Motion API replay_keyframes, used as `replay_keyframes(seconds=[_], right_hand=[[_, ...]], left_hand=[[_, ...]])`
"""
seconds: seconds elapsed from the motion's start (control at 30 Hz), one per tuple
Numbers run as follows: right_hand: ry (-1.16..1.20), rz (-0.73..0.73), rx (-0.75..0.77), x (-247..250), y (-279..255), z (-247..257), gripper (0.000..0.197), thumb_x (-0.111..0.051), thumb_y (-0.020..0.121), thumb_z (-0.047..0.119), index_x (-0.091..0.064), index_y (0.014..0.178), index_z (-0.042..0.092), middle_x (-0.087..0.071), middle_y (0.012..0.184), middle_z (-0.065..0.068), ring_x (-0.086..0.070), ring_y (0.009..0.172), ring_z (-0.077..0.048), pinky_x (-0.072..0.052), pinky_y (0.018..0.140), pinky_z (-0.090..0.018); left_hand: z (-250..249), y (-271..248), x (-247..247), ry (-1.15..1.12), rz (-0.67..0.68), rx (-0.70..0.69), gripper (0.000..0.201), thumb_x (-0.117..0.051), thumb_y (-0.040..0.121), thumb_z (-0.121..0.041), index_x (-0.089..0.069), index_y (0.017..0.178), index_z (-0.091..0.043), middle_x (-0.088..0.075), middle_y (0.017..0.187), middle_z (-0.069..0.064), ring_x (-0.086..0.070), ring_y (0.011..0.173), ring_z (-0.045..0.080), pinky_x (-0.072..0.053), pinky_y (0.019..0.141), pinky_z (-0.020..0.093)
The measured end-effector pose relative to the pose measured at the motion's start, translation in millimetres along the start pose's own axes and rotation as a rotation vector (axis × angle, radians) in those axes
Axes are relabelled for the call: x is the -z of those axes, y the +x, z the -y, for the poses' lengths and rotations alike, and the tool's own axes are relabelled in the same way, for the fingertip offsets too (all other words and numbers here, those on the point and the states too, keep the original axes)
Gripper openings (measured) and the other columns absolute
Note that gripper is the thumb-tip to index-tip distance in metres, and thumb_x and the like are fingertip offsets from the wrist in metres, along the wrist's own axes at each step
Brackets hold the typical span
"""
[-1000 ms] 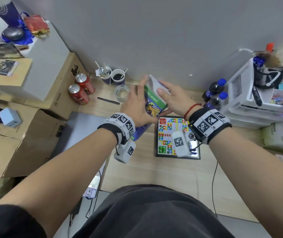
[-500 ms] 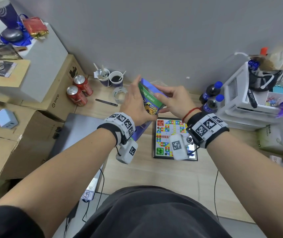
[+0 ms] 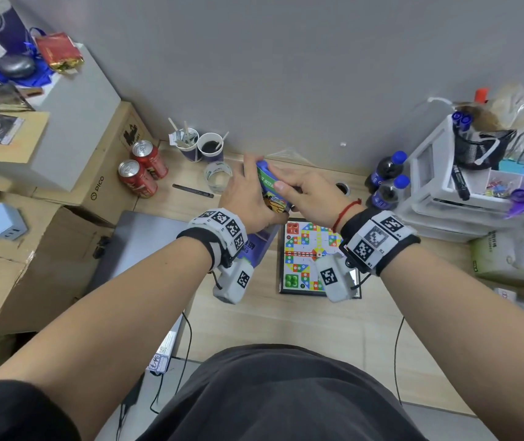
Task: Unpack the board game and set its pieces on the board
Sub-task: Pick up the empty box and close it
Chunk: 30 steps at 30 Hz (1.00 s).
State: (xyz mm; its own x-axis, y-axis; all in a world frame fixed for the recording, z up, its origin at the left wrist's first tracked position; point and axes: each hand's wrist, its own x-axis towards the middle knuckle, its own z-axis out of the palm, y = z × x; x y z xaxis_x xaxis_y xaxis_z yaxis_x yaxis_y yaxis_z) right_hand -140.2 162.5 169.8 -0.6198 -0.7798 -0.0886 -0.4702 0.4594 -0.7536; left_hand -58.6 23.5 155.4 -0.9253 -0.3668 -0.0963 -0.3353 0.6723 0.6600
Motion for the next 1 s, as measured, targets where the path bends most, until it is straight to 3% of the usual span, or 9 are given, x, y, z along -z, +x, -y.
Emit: replay_keyframes(seconds=[0.2,0.33,0.4,0.47,0.53,0.67,0.8,0.87,1.0], right_hand=[[0.013,0.102,-0.008,-0.4,7.0,-12.4,0.039,-0.044,0.098,0.035,-0.046,0.138,0.035,-0.067,0.114,0.003,-0.066,0.092,-0.017,-0.055,0.081,-0.043],[0.092,-0.152,-0.111,-5.0,8.1,-23.3,0.047,-0.060,0.090,0.038,-0.052,0.135,0.029,-0.074,0.094,0.003,-0.068,0.088,-0.010,-0.053,0.087,-0.030],[0.137,-0.246,-0.071,-11.3,6.8,-29.1,0.046,-0.068,0.084,0.032,-0.059,0.129,0.025,-0.075,0.101,0.001,-0.069,0.089,-0.010,-0.053,0.089,-0.033],[0.164,-0.223,-0.014,-15.1,9.9,-34.2,0.040,-0.068,0.085,0.025,-0.063,0.124,0.022,-0.072,0.111,0.002,-0.069,0.093,-0.010,-0.055,0.088,-0.039],[0.129,-0.166,-0.022,-12.0,16.0,-37.3,0.034,-0.067,0.087,0.024,-0.066,0.121,0.023,-0.075,0.102,0.003,-0.067,0.083,-0.004,-0.055,0.084,-0.036],[0.156,-0.112,-0.181,-5.5,29.0,-48.4,0.035,-0.073,0.079,0.038,-0.066,0.113,0.028,-0.074,0.089,0.006,-0.068,0.067,-0.004,-0.058,0.074,-0.037],[0.156,0.041,-0.324,-15.4,45.5,-69.9,0.036,-0.058,0.087,0.044,-0.059,0.106,0.014,-0.071,0.082,-0.006,-0.071,0.061,-0.021,-0.059,0.066,-0.047],[0.158,-0.003,-0.372,-17.6,56.2,-85.6,0.030,-0.055,0.089,0.041,-0.060,0.100,0.013,-0.070,0.085,-0.008,-0.071,0.065,-0.024,-0.059,0.066,-0.048],[0.343,-0.161,-0.721,-16.0,77.8,-143.6,0.022,-0.057,0.093,0.030,-0.058,0.104,0.011,-0.070,0.104,-0.015,-0.072,0.076,-0.029,-0.060,0.072,-0.048]], left_hand=[[4.5,3.3,-9.9,-0.011,0.037,0.040,0.105,-0.080,0.044,-0.047,-0.026,0.133,-0.027,-0.041,0.122,0.005,-0.052,0.107,0.028,-0.051,0.088,0.043],[2.2,17.7,-7.3,-0.010,0.039,0.093,0.121,-0.078,0.052,-0.048,-0.007,0.149,-0.035,-0.037,0.131,0.009,-0.046,0.120,0.030,-0.045,0.094,0.038],[2.7,24.1,-6.0,0.015,0.064,0.094,0.122,-0.078,0.054,-0.046,-0.002,0.150,-0.043,-0.035,0.132,0.011,-0.044,0.121,0.031,-0.039,0.091,0.033],[5.5,27.1,-7.5,0.042,0.090,0.081,0.118,-0.077,0.053,-0.046,-0.005,0.147,-0.051,-0.033,0.129,0.011,-0.046,0.116,0.032,-0.041,0.089,0.032],[9.1,29.0,-11.1,0.066,0.094,0.076,0.110,-0.075,0.050,-0.049,-0.015,0.142,-0.056,-0.035,0.122,0.008,-0.050,0.107,0.031,-0.048,0.088,0.036],[12.5,37.6,-20.3,0.152,0.184,0.034,0.089,-0.075,0.048,-0.052,-0.035,0.128,-0.052,-0.037,0.113,0.003,-0.053,0.102,0.030,-0.052,0.084,0.039],[14.2,55.0,-36.4,0.298,0.238,-0.023,0.118,-0.079,0.051,-0.057,-0.008,0.146,-0.051,-0.029,0.141,0.016,-0.042,0.123,0.039,-0.047,0.095,0.045],[24.8,61.9,-45.0,0.281,0.226,0.034,0.129,-0.078,0.053,-0.066,0.005,0.150,-0.043,-0.016,0.154,0.021,-0.025,0.139,0.039,-0.035,0.106,0.048],[62.9,63.9,-56.4,0.218,0.160,0.273,0.124,-0.079,0.060,-0.063,-0.008,0.153,-0.022,-0.017,0.154,0.015,-0.019,0.140,0.033,-0.027,0.112,0.046]])
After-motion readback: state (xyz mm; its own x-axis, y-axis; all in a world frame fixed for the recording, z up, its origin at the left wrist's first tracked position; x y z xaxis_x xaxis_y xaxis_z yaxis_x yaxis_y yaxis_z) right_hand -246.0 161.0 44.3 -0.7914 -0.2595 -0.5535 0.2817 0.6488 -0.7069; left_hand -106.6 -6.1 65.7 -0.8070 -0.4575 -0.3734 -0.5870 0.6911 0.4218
